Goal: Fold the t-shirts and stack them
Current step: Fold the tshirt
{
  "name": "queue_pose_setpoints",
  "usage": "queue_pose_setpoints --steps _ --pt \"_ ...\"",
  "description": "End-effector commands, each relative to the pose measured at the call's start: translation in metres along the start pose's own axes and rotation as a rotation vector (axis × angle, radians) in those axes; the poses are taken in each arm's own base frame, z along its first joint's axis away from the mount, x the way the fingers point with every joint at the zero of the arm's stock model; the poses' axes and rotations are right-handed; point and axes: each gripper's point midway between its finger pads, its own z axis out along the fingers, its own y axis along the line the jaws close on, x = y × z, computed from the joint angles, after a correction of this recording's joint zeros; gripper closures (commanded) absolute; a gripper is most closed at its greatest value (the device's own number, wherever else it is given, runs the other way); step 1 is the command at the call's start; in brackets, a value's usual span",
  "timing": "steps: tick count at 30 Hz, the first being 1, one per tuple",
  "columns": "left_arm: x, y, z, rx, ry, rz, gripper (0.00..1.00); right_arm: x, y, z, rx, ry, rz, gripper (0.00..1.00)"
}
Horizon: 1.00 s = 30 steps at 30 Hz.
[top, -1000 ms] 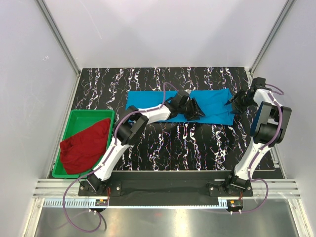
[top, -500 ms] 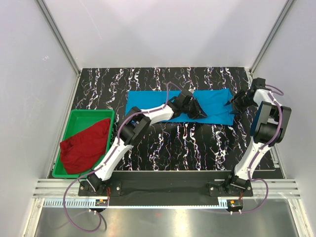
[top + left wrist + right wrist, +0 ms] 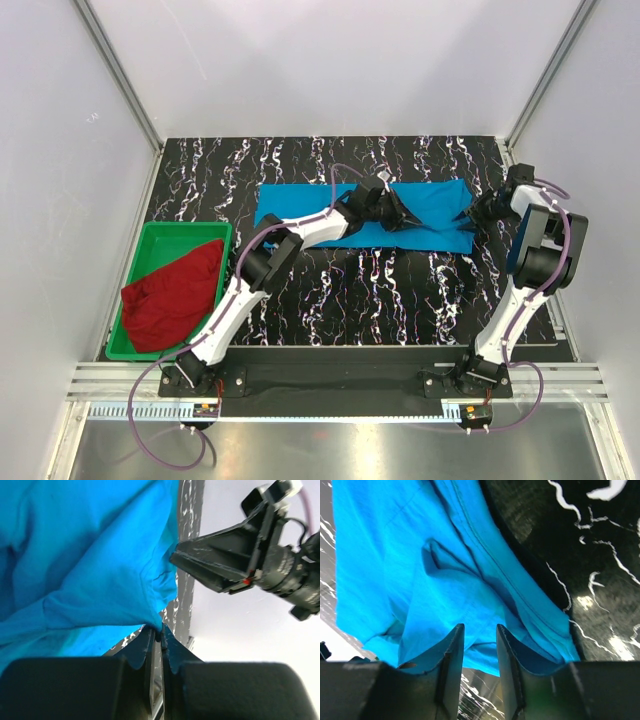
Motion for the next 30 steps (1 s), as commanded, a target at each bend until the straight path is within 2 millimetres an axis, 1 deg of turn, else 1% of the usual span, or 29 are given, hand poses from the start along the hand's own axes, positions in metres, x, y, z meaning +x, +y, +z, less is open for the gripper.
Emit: queue_pose_setpoints --steps 1,4,9,11,16,17,18,20,21,24,30 --pt "-0.017 -0.038 -0.014 0.112 -0.021 0.016 0.93 -0.01 0.008 0.005 -0.048 -0.016 0.021 0.62" --pt "-0.016 -0.039 -0.015 0.113 -0.017 0.017 0.93 -0.012 0.006 0.009 -0.037 -0.016 0.026 0.63" --pt "-0.016 -0.039 -0.016 0.117 -0.015 0.012 0.93 -0.013 0.005 0.006 -0.024 -0.028 0.022 0.62" --pt "-0.016 -0.04 -0.015 0.123 -0.013 0.012 0.93 -0.013 0.003 0.009 -0.022 -0.026 0.025 0.63" --pt "-0.016 -0.039 -0.016 0.12 -0.007 0.011 0.93 -0.019 0.006 0.014 -0.028 -0.025 0.03 0.64" --pt "-0.017 -0.038 -0.016 0.12 -0.007 0.01 0.93 -0.02 0.006 0.014 -0.028 -0.025 0.029 0.66" --pt "-0.017 -0.038 -0.015 0.12 -0.007 0.009 0.93 -0.022 0.008 0.014 -0.033 -0.029 0.027 0.74" --pt "-0.018 -0.039 -0.015 0.122 -0.009 0.008 0.93 -0.024 0.011 0.012 -0.042 -0.031 0.024 0.83" --pt "-0.018 -0.038 -0.015 0.121 -0.009 0.009 0.92 -0.026 0.015 0.009 -0.051 -0.039 0.021 0.91" --pt "-0.025 -0.035 -0.014 0.126 -0.019 0.008 0.92 -0.031 0.026 0.004 -0.085 -0.052 0.035 0.96" --pt "-0.045 -0.031 -0.014 0.146 -0.049 -0.001 0.91 -0.042 0.047 0.0 -0.158 -0.069 0.046 0.97"
